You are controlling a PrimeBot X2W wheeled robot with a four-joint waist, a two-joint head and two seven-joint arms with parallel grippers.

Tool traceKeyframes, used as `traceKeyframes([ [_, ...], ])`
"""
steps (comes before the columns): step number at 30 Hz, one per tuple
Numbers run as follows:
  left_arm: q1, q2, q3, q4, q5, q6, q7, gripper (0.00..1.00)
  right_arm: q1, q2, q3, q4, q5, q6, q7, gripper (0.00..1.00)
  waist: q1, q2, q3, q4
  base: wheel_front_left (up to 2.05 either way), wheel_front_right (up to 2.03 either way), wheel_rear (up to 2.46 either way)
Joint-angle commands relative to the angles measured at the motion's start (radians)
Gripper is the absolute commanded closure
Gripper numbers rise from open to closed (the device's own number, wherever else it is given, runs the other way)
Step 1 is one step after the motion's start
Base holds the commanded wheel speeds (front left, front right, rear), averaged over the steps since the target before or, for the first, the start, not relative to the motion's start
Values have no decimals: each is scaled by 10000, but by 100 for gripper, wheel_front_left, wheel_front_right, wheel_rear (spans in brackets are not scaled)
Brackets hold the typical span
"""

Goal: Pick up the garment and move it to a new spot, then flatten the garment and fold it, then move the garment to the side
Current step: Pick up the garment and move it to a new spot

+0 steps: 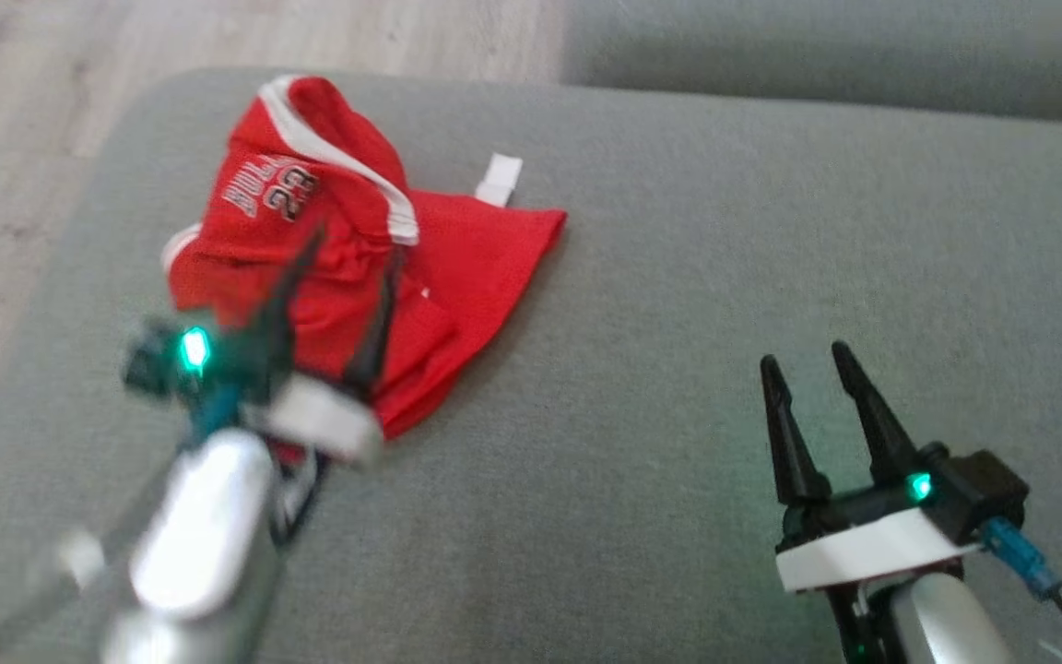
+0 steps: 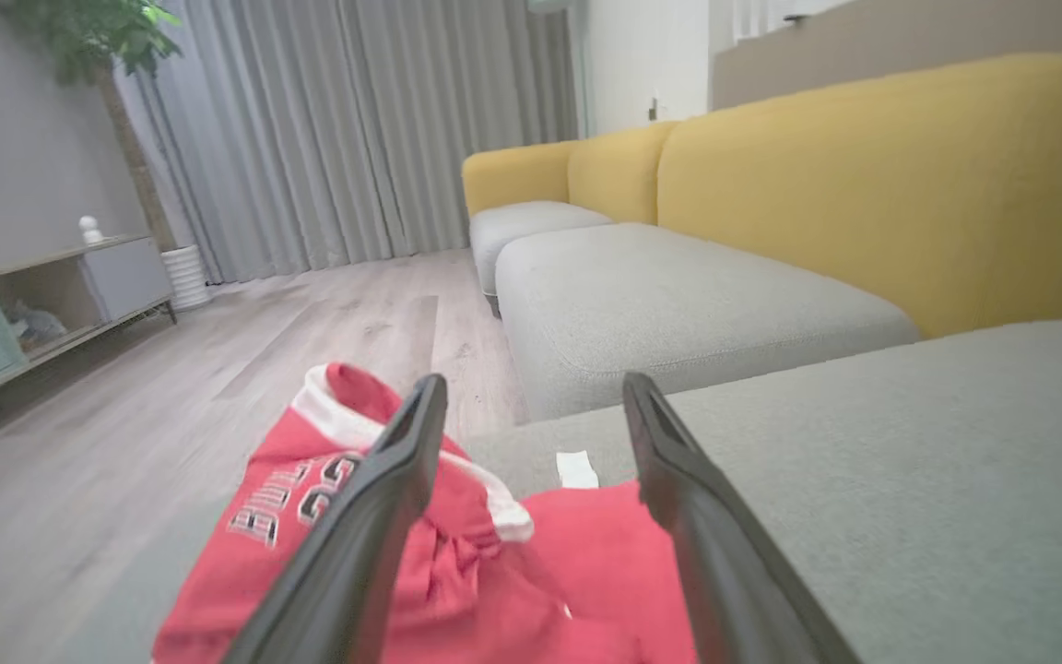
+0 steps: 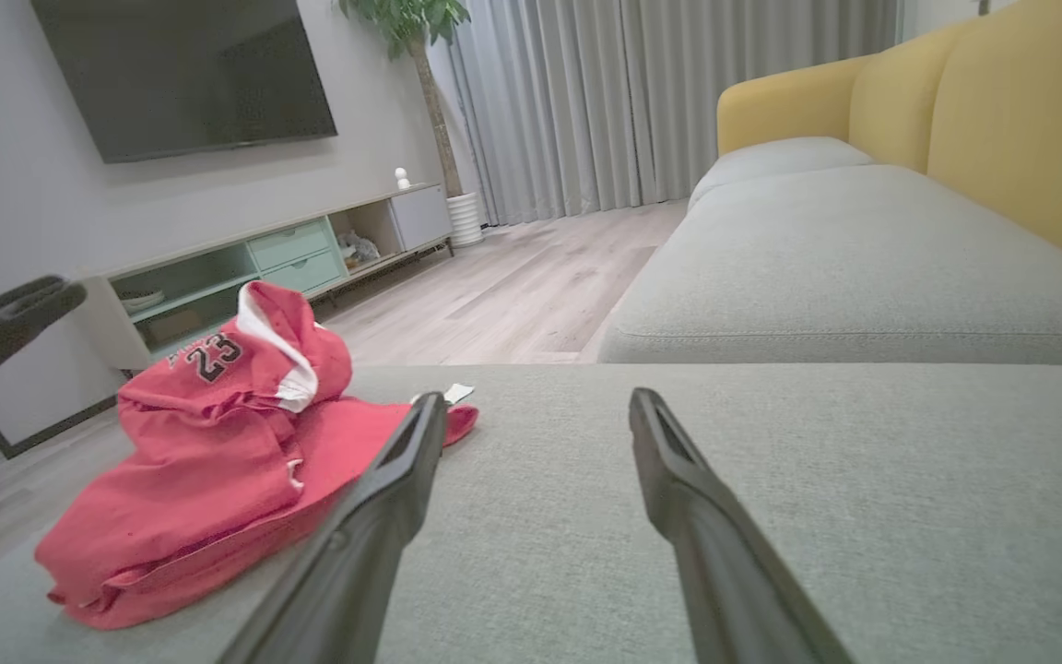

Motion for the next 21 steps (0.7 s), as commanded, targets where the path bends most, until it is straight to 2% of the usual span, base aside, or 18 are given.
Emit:
traceKeyframes([
  [1, -1199, 414, 228, -16, -57, -135, 508, 0, -460, -72, 196, -390, -37, -7, -136, 0, -1, 0, 612, -468, 0, 0, 0],
  [6, -3491, 1510, -331, 1267, -232, -323, 2491, 0, -867, -72, 132, -518, -9, -7, -136, 0, -1, 0, 1272, -1053, 0, 0, 0],
  [7, -3491, 1510, -331, 1267, -232, -323, 2491, 0, -867, -72, 132, -518, -9, -7, -136, 0, -1, 0, 1272, -1053, 0, 0, 0],
  [13, -4932, 2443, -701, 3030, -401, -339, 4315, 0, -1121, -72, 229, -581, 206, -7, -136, 0, -1, 0, 1647, -1621, 0, 0, 0],
  [16, -5221, 2750, -747, 3719, -253, -230, 4825, 0, -1155, -72, 274, -600, 277, -7, -136, 0, -1, 0, 1747, -1816, 0, 0, 0],
  [21, -5425, 2973, -704, 4523, -310, -126, 4982, 0, -1250, -72, 272, -623, 320, -7, -136, 0, -1, 0, 1920, -2017, 0, 0, 0],
])
